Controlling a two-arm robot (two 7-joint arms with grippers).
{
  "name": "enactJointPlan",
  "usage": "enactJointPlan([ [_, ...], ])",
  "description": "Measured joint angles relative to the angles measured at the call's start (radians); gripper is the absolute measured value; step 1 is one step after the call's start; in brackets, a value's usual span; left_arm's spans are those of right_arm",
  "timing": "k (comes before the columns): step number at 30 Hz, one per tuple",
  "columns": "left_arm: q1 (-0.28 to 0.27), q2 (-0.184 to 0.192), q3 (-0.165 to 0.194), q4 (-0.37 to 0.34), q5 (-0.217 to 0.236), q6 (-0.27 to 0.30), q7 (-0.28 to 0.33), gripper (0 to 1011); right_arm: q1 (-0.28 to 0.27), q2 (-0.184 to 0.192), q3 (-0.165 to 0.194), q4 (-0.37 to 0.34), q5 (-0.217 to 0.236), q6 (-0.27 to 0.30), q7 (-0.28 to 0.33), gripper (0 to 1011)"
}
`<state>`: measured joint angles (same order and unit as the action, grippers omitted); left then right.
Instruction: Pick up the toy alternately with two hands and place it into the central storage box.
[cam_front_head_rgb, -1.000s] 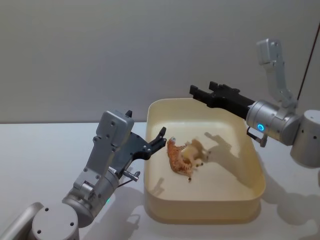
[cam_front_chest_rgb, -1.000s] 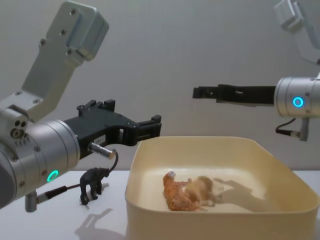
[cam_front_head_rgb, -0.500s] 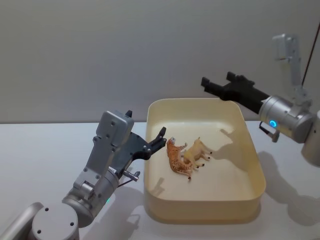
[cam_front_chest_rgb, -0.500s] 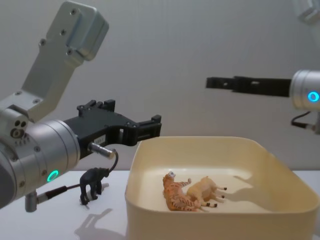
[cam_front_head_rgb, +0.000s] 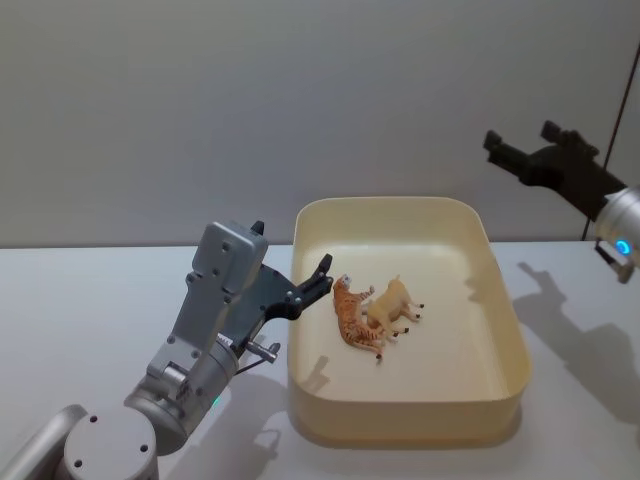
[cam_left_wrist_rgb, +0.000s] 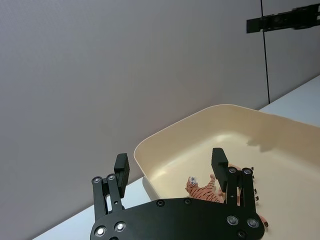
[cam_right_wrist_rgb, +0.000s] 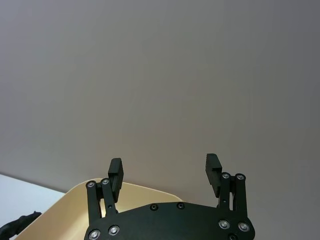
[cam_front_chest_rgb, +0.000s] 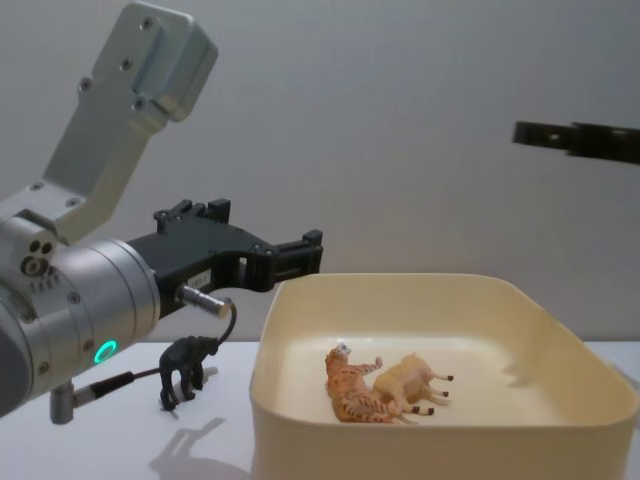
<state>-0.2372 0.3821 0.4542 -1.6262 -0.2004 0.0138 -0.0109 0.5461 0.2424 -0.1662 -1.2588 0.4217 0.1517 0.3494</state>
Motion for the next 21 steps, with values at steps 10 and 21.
enactJointPlan([
  [10, 0.001, 0.0, 0.0, 0.0, 0.0, 0.0, 0.0, 1001, -0.047, 0.037, 0.034, -0.067, 0.01, -0.015, -0.033, 1001],
  [21, 0.014, 0.009, -0.012, -0.016, -0.027, -0.001, 0.024, 1001, -0.067, 0.053, 0.049, -0.095, 0.014, -0.022, -0.046, 1001],
])
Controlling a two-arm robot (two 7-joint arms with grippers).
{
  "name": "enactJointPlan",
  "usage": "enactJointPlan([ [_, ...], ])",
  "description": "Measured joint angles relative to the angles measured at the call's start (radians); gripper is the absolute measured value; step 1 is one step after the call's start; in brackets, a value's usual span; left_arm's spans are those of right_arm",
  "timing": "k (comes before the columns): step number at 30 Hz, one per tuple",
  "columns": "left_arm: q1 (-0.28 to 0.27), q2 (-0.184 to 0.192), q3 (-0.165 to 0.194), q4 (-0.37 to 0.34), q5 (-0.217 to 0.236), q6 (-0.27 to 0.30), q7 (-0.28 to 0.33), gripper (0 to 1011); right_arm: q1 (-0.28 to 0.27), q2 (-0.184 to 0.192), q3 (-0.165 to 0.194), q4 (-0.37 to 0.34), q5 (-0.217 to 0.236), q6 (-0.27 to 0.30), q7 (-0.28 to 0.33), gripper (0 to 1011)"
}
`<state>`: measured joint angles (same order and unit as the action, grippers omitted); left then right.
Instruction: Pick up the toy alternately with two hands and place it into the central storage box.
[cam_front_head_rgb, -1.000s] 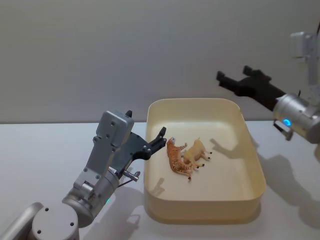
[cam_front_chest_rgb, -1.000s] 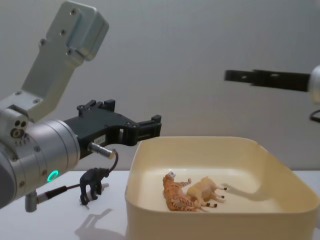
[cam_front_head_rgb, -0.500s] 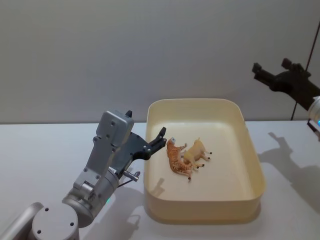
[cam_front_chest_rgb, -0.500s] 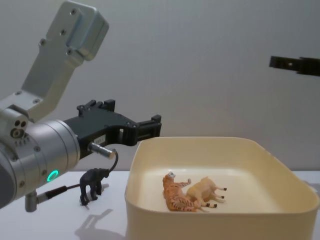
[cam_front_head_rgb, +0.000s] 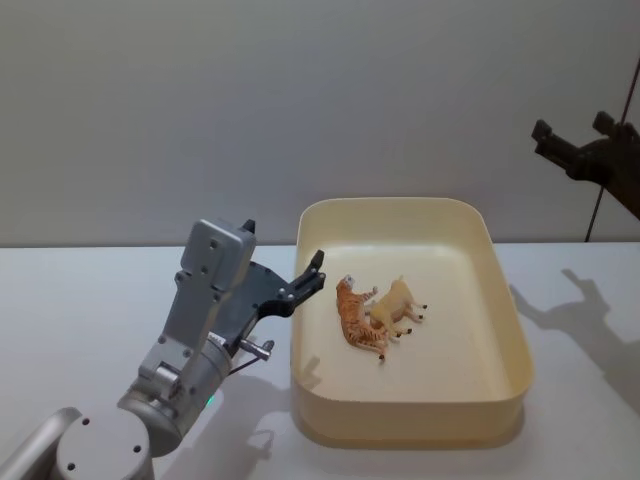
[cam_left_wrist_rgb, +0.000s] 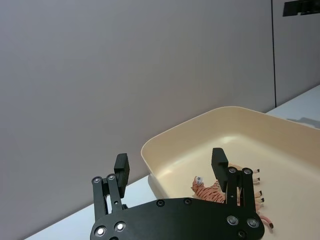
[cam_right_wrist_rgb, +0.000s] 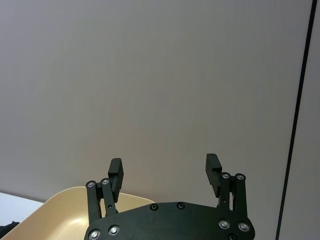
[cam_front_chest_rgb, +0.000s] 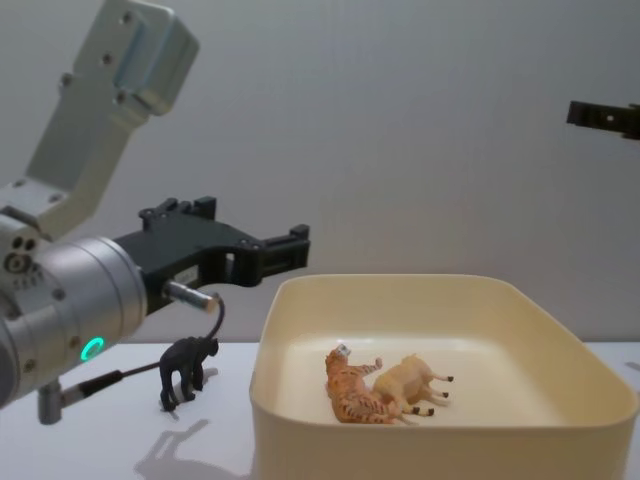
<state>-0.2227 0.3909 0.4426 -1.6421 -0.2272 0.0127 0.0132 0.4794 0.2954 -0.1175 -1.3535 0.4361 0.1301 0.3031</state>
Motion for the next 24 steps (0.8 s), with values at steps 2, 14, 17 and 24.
enactJointPlan([
  [2, 0.004, 0.004, -0.003, -0.005, -0.004, 0.002, 0.006, 1001, -0.002, 0.002, 0.002, -0.003, 0.001, -0.001, -0.002, 1001],
  [14, 0.027, 0.033, -0.029, -0.05, -0.04, 0.071, 0.041, 1001, -0.01, 0.008, 0.007, -0.014, 0.002, -0.003, -0.006, 1001],
  [17, 0.024, 0.034, -0.034, -0.052, -0.045, 0.107, 0.038, 1001, -0.011, 0.009, 0.008, -0.015, 0.002, -0.003, -0.007, 1001],
  [24, -0.006, 0.02, -0.041, -0.015, -0.046, 0.186, 0.003, 1001, -0.012, 0.01, 0.009, -0.017, 0.003, -0.004, -0.008, 1001],
])
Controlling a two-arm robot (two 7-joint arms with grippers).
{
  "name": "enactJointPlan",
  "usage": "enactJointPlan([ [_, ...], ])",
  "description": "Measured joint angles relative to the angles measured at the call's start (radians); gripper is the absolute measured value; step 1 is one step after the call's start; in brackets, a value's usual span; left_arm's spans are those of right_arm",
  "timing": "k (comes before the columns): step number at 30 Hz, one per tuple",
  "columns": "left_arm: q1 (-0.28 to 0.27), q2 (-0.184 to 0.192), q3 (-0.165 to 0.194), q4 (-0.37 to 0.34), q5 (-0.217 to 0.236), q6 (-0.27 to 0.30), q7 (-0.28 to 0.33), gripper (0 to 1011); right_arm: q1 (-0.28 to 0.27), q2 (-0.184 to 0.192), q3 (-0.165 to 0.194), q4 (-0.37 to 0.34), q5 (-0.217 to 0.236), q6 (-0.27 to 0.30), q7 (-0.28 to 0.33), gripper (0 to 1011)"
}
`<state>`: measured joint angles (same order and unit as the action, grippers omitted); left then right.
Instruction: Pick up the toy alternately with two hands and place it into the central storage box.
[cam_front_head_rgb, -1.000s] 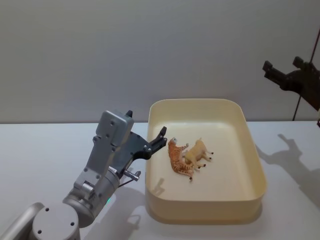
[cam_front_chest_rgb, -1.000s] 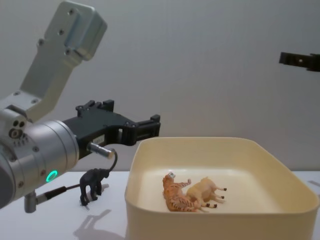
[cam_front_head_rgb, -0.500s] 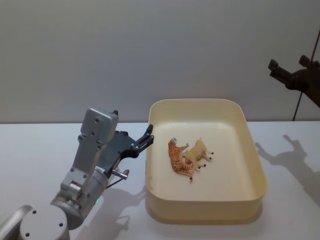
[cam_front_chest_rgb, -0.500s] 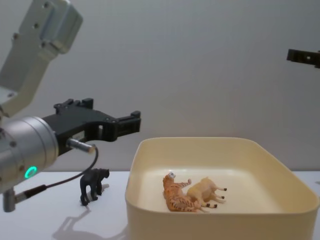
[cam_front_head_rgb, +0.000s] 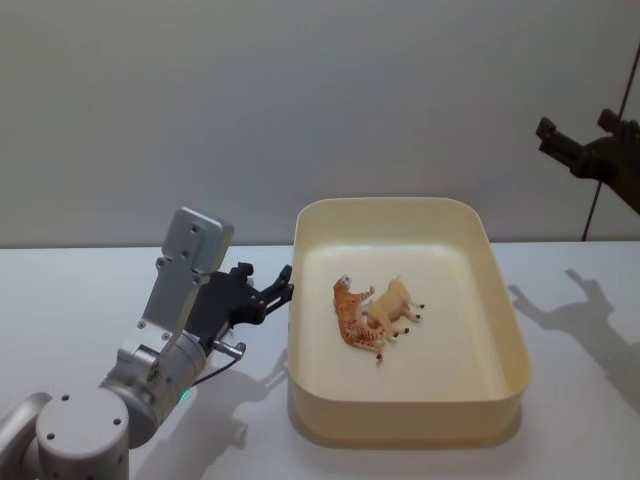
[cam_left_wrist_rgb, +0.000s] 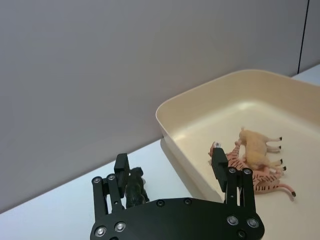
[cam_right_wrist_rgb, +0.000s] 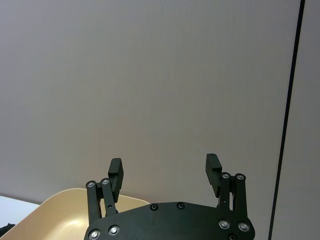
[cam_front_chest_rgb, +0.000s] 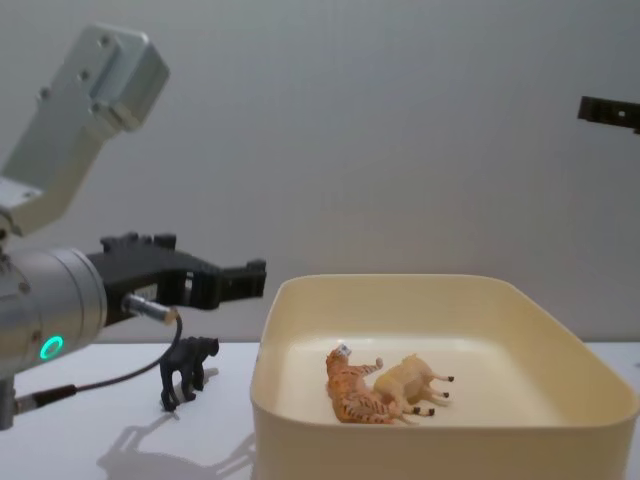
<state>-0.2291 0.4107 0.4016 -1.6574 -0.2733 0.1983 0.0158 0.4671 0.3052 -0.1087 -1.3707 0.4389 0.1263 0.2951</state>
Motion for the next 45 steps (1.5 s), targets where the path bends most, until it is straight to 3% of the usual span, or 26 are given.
enactJointPlan([
  [14, -0.103, -0.065, -0.01, 0.178, 0.017, 0.076, -0.054, 1001, -0.001, 0.001, 0.001, -0.002, 0.0, 0.0, -0.001, 1001],
  [29, -0.176, -0.123, -0.028, 0.329, -0.017, 0.098, 0.03, 1001, -0.002, 0.002, 0.001, -0.003, 0.0, 0.0, -0.001, 1001],
  [45, -0.251, -0.169, -0.042, 0.497, -0.036, 0.099, 0.032, 1001, -0.002, 0.002, 0.001, -0.003, 0.0, 0.0, -0.001, 1001],
])
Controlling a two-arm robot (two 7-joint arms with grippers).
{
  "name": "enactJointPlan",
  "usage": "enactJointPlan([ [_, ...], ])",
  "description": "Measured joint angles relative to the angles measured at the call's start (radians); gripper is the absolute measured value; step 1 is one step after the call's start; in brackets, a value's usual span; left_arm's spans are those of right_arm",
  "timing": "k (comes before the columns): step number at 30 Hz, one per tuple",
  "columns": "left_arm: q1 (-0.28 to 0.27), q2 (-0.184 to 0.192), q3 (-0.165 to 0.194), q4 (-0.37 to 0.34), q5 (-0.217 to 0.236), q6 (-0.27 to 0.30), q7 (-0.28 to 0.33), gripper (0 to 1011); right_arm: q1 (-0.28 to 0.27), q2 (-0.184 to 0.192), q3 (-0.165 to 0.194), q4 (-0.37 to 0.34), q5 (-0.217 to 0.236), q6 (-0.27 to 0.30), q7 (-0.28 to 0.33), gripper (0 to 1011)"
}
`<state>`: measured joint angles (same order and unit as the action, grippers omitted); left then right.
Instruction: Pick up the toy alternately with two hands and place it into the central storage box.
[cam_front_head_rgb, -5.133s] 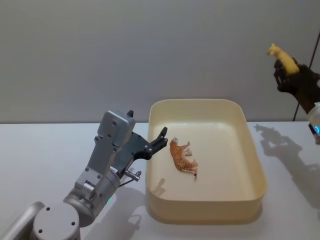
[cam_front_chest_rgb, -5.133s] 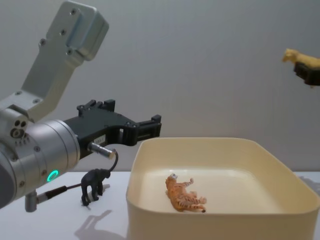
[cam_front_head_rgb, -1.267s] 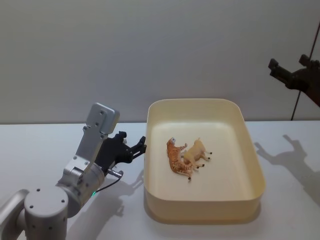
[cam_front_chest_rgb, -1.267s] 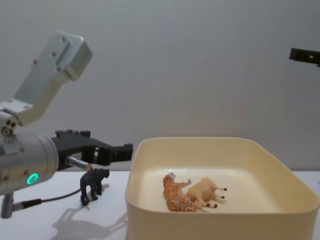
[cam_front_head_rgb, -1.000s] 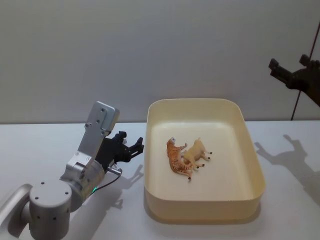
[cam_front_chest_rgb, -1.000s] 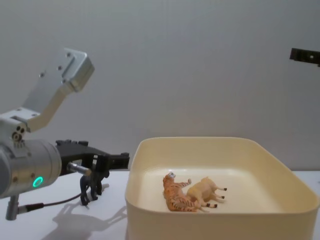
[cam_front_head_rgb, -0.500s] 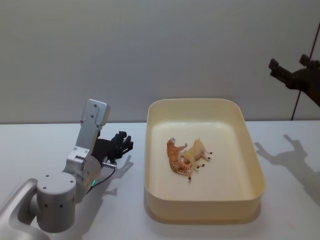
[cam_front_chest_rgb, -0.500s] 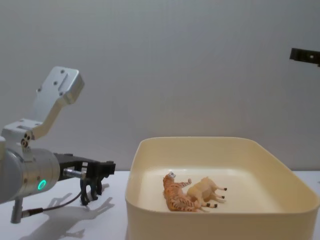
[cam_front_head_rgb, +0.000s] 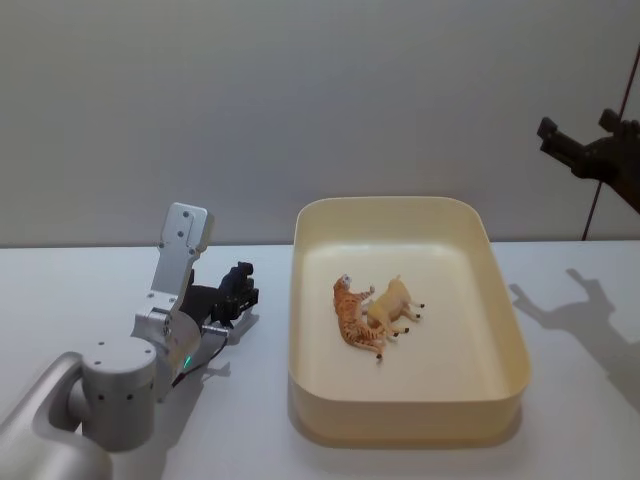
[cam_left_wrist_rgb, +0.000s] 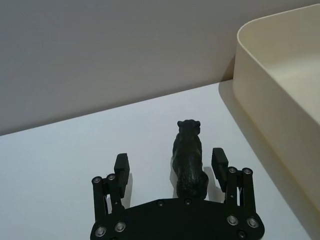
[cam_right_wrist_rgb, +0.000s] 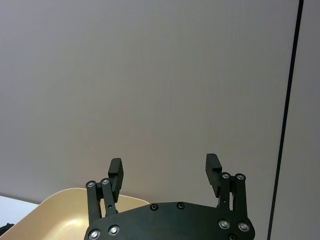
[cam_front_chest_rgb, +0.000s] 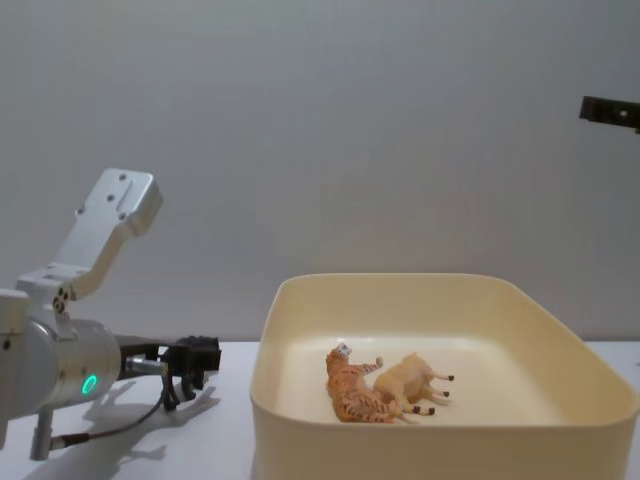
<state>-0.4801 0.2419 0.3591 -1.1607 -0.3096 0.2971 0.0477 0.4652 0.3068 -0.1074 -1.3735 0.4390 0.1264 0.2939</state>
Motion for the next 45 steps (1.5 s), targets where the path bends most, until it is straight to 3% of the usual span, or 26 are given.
enactJointPlan([
  [4, -0.013, -0.007, -0.002, 0.029, 0.0, -0.004, -0.007, 997, 0.0, 0.0, 0.0, 0.0, 0.0, 0.0, 0.0, 1001],
  [10, -0.027, -0.015, -0.005, 0.06, 0.001, -0.009, -0.015, 858, 0.0, 0.0, 0.0, 0.0, 0.0, 0.0, 0.0, 1001],
  [26, -0.042, -0.022, -0.007, 0.091, 0.003, -0.014, -0.024, 343, 0.0, 0.0, 0.0, 0.0, 0.0, 0.0, 0.0, 1001],
  [36, -0.026, -0.019, -0.006, 0.034, 0.011, -0.013, -0.012, 331, 0.0, 0.0, 0.0, 0.0, 0.0, 0.0, 0.0, 1001],
  [45, -0.016, -0.007, -0.006, -0.057, 0.052, 0.022, -0.019, 331, 0.0, 0.0, 0.0, 0.0, 0.0, 0.0, 0.0, 1001],
])
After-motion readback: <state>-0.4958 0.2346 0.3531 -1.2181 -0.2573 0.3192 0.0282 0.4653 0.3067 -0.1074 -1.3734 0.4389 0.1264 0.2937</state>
